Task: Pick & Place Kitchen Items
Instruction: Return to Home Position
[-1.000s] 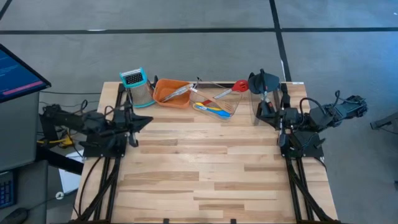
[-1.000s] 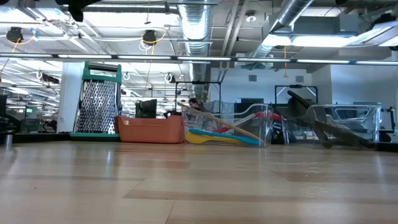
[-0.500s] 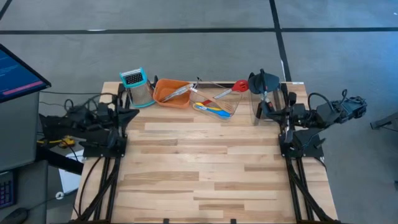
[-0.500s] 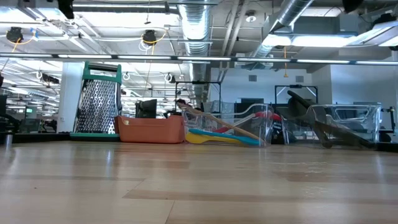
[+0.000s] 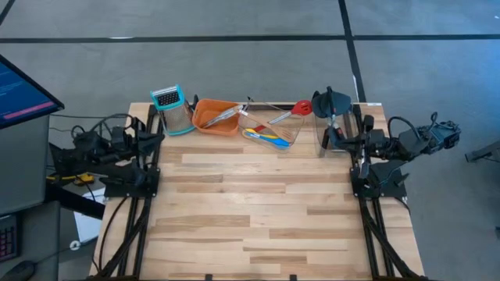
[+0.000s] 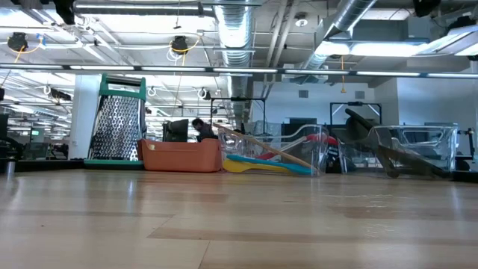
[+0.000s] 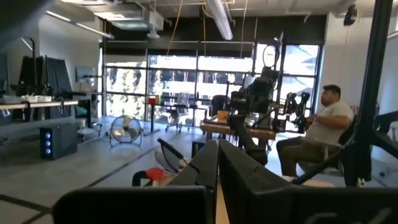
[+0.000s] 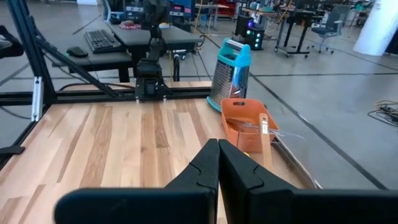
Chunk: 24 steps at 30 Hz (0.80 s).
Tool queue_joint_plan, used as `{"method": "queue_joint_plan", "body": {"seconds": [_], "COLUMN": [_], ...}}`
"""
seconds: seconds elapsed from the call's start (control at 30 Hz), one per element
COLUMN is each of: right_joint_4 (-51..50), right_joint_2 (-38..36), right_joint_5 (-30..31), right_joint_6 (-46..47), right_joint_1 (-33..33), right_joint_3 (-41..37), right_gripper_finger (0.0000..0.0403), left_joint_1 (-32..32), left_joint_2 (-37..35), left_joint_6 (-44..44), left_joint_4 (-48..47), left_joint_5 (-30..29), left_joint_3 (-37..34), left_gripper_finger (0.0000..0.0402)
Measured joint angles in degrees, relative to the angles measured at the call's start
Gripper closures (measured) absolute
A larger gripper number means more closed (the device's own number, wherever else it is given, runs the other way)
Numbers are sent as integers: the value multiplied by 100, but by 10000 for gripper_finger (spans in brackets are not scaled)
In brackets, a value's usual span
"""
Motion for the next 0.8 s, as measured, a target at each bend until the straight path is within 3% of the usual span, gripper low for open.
{"method": "queue_joint_plan", "body": {"seconds": [0.63, 0.8], "right_joint_4": [-405, -55], "right_joint_2": [-1361, -1925], "right_joint_5": [421, -88], "right_joint_6": [-54, -468], "right_joint_1": [-22, -20], "right_joint_3": [-51, -546], "right_gripper_finger": [403, 403], "left_joint_1": [0, 0], "left_joint_2": [-13, -13], "left_joint_6": [-7, -9], "left_joint_4": [-447, -449], "left_joint_5": [-2, -2], "left_joint_3": [-7, -7], "left_gripper_finger": [400, 400]}}
